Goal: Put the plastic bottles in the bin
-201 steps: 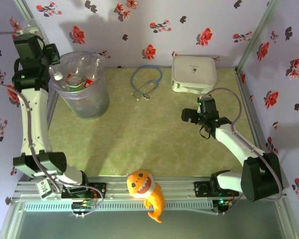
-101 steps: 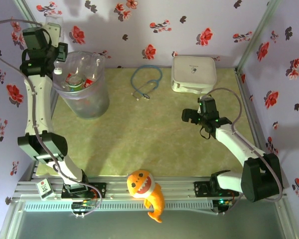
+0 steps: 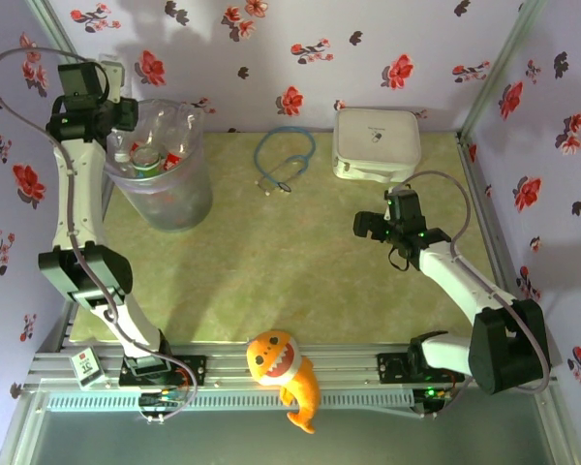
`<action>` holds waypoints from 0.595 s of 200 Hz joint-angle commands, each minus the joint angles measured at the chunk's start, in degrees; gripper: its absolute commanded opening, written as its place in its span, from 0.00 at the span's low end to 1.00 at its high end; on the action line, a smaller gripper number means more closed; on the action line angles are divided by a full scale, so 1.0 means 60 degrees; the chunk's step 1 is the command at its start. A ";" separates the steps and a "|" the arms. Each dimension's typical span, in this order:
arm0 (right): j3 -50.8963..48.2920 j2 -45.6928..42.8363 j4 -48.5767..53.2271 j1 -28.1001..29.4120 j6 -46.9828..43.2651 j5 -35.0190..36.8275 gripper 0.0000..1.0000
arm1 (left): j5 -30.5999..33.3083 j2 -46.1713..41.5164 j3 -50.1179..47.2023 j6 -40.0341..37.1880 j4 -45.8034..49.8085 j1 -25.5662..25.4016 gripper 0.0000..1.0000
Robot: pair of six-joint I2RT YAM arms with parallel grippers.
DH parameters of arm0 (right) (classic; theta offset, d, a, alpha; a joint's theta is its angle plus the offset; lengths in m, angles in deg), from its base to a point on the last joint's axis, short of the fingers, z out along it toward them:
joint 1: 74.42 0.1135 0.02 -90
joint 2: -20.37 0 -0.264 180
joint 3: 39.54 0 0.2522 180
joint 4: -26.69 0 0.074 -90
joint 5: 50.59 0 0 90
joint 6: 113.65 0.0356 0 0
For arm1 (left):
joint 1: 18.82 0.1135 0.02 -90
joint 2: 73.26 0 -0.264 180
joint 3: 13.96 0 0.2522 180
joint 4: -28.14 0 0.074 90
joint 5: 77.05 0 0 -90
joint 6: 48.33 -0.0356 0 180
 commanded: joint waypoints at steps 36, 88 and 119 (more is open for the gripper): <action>-0.0050 -0.0125 -0.0078 -0.0038 0.0018 0.0076 0.99 | 0.0992 -0.0442 -0.1489 0.0646 0.0181 -0.0084 0.48; -0.0074 -0.0170 -0.0012 -0.0032 0.0017 0.0124 0.99 | 0.0873 -0.0501 -0.1358 0.0590 0.0168 -0.0156 1.00; -0.0061 -0.0121 -0.0065 -0.0036 0.0075 0.0062 0.99 | 0.0495 -0.0495 -0.0614 0.0692 0.0260 -0.0172 1.00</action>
